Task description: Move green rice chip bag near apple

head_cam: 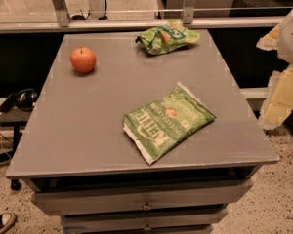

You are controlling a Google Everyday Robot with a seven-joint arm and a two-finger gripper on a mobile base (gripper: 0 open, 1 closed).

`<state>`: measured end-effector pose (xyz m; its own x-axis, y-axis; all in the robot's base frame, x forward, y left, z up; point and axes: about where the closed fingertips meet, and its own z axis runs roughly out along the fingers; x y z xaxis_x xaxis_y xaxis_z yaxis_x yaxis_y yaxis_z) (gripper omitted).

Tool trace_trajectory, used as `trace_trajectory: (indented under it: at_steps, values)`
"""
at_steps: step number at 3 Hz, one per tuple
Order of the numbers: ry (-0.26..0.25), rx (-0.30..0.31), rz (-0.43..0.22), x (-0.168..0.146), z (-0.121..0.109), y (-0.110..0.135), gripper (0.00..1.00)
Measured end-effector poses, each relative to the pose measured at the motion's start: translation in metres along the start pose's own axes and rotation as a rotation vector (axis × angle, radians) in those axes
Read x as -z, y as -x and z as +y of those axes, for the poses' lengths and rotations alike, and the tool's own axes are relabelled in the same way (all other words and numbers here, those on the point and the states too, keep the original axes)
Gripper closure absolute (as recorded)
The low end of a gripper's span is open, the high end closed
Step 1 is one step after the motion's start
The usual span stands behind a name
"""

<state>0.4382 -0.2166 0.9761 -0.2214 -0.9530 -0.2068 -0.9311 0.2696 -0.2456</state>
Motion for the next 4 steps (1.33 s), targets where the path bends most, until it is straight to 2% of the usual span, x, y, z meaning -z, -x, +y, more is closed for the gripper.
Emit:
trace_trajectory:
  at_steps: [1,2,3,4]
  values:
    - [-0.018,0.004,-0.014,-0.002,-0.006,0.003,0.00]
    - [-0.055,0.010,-0.069,-0.019,-0.028,0.015,0.00]
    - [-0.108,0.021,-0.209,-0.062,-0.077,0.043,0.00]
    - [-0.154,0.006,-0.375,-0.100,-0.130,0.077,0.00]
